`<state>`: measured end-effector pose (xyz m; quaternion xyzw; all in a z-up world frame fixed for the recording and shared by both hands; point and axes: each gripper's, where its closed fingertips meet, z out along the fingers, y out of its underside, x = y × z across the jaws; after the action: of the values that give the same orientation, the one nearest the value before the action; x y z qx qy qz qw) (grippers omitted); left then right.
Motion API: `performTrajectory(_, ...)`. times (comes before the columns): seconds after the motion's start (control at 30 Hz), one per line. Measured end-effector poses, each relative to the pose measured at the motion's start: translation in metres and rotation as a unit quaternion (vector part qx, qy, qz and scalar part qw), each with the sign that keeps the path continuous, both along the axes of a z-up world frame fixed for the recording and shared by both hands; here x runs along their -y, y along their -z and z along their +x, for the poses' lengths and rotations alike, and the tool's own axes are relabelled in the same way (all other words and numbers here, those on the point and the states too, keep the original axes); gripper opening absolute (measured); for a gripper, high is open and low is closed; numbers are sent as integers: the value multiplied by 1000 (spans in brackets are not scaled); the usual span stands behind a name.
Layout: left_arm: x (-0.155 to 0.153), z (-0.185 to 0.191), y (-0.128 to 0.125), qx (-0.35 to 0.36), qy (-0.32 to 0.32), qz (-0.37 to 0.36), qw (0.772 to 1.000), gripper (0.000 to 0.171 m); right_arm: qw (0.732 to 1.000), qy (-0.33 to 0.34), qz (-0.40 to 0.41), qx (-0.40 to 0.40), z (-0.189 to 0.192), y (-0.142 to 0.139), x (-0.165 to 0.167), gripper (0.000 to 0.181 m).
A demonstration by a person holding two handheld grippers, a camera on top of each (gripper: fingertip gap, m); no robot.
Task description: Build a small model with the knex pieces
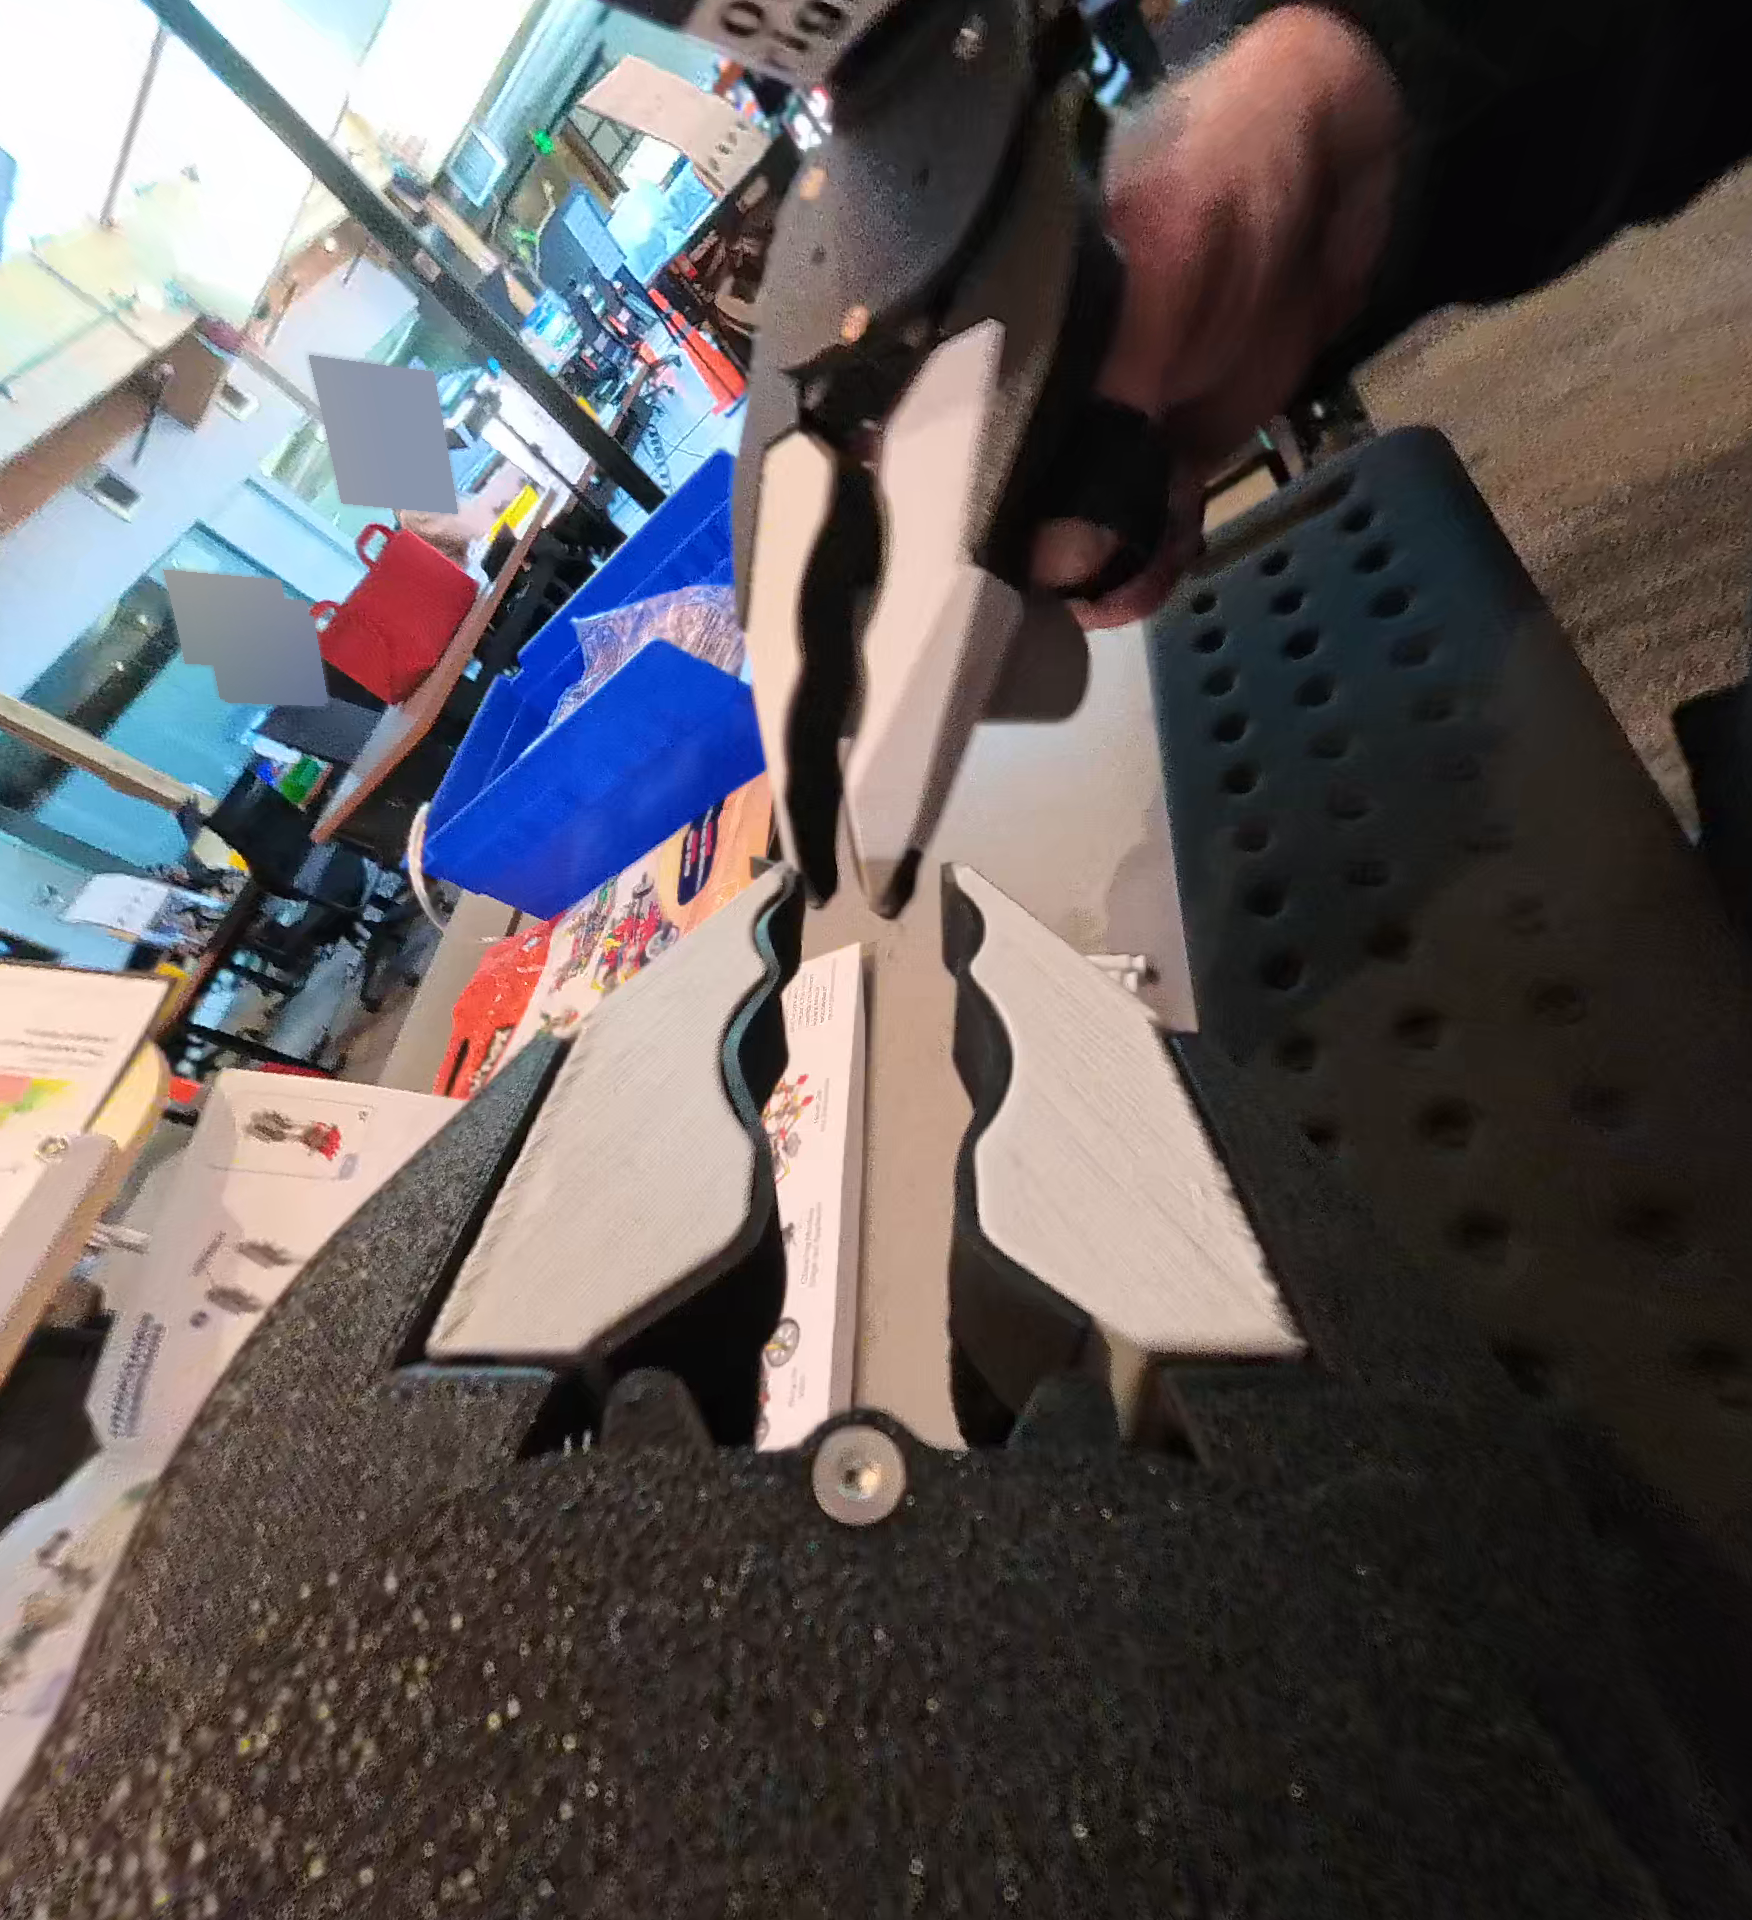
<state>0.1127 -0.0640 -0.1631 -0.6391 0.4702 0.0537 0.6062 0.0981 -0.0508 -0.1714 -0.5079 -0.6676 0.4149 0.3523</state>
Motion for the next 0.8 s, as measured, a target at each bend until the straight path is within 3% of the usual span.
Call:
performTrajectory(0.17, 4, 1, 0, -25, 2, 14, 1000, 43, 1000, -9, -14, -21, 3, -13, 11, 20)
performTrajectory(0.63, 3, 8, 2, -78, -7, 53, 996, 46, 997, 20, 52, -58, -4, -24, 14, 19)
performTrajectory(0.8, 0, 8, 2, -87, -9, 58, 994, 44, 992, 25, 109, -59, -5, -23, 10, 16)
